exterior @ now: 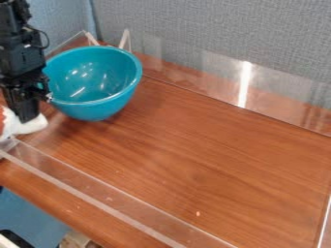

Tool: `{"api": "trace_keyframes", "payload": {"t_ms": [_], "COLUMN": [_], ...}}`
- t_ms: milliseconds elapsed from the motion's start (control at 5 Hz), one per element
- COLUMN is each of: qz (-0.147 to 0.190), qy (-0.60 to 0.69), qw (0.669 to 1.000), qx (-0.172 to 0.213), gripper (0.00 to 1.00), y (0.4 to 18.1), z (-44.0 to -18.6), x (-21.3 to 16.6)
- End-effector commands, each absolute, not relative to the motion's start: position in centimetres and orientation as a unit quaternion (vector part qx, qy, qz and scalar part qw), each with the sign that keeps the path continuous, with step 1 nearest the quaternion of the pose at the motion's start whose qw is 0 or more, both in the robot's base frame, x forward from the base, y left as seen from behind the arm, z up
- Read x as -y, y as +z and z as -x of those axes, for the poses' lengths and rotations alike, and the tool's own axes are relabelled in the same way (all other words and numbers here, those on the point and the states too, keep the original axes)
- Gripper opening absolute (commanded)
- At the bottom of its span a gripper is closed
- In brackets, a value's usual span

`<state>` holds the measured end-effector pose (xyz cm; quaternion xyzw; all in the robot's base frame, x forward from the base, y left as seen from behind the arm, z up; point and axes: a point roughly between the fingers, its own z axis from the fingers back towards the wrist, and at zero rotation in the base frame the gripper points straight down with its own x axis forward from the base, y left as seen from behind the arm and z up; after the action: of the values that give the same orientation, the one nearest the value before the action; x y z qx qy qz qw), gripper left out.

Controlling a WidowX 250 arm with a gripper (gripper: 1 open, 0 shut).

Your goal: Put the mushroom in the blue bowl

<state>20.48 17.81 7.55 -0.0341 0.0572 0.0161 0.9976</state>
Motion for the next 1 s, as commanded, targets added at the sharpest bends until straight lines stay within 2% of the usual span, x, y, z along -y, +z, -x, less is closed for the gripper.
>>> {"api": "trace_keyframes", "payload": {"t_ms": [0, 200, 600, 800], "qz": [0.009, 0.009, 0.010, 0.013], "qy": [0.033, 0.042, 0.038, 0.029], "qw": [0.999, 0.999, 0.999, 0.999], "qx": [-0.028, -0.029, -0.002, 0.008], "gripper": [0.00, 0.00, 0.00, 0.00], "y": [9.7, 9.8, 13.3, 14.5], "z": [-20.5, -20.5, -21.7, -22.7], "x": [-18.7, -18.7, -18.5, -17.7]}}
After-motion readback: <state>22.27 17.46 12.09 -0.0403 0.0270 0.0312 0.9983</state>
